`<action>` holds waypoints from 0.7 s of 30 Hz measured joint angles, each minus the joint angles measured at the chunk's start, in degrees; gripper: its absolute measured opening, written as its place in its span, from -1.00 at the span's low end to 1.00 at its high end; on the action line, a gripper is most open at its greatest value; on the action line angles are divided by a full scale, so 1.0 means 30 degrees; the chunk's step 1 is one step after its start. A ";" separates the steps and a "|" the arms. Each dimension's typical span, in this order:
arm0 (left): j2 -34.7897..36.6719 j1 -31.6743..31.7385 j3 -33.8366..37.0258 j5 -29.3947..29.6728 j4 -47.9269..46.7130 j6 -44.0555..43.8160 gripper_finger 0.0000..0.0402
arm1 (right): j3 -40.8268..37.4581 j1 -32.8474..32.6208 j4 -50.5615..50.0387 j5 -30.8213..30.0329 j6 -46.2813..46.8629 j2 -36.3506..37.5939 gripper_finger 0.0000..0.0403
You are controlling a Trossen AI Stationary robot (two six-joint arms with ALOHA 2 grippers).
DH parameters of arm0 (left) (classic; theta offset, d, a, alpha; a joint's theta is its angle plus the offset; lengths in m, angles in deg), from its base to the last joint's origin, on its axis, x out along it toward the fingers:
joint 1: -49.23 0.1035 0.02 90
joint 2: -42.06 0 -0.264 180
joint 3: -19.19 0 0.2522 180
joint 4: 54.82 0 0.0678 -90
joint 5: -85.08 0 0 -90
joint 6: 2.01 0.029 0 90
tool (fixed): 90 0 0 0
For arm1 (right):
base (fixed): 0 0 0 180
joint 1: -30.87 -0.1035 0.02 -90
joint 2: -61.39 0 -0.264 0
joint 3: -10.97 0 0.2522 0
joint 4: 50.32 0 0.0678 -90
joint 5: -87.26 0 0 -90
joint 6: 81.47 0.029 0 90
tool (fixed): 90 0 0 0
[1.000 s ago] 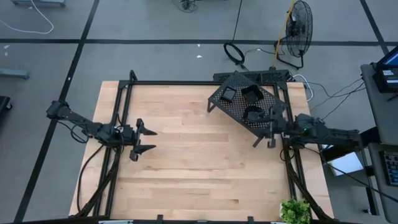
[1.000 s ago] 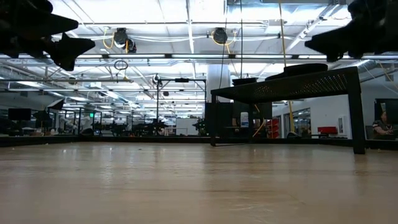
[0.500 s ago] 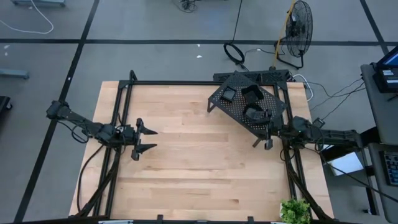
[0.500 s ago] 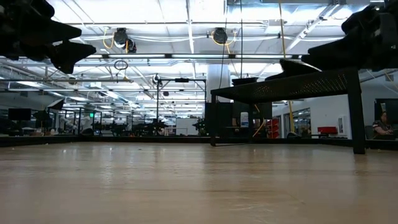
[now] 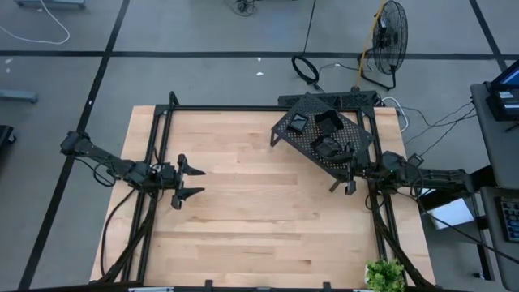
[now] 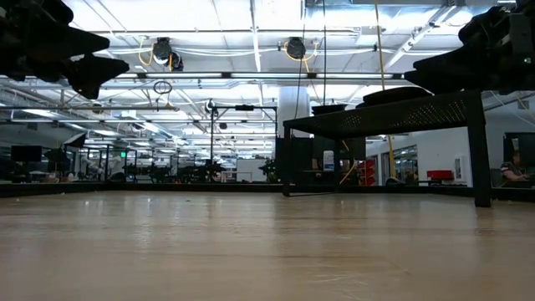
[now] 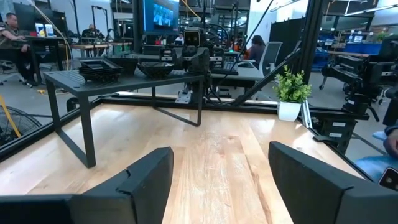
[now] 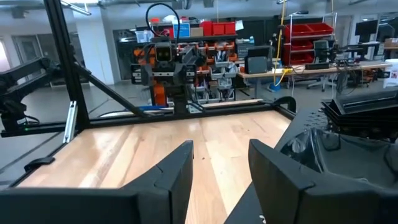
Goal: Pick & Place Mini shaped plates
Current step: Return to Home Position
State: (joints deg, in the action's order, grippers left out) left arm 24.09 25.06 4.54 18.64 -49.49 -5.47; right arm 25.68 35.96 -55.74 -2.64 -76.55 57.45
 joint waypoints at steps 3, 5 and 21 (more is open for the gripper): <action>0.0000 0.0002 -0.0007 -0.0001 0.0000 0.0004 0.35 | -0.0017 0.0000 0.0007 0.0000 0.0000 0.0000 -0.28; 0.0000 0.0000 -0.0007 -0.0003 0.0000 0.0005 0.34 | -0.0022 0.0000 0.0007 0.0000 0.0000 -0.0003 -0.28; 0.0000 0.0002 -0.0007 -0.0005 0.0000 0.0007 0.28 | -0.0029 0.0000 0.0044 0.0000 0.0000 0.0000 -0.28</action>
State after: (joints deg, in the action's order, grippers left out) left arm 24.09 25.07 4.52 18.63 -49.49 -5.45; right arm 25.59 35.96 -55.61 -2.64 -76.55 57.45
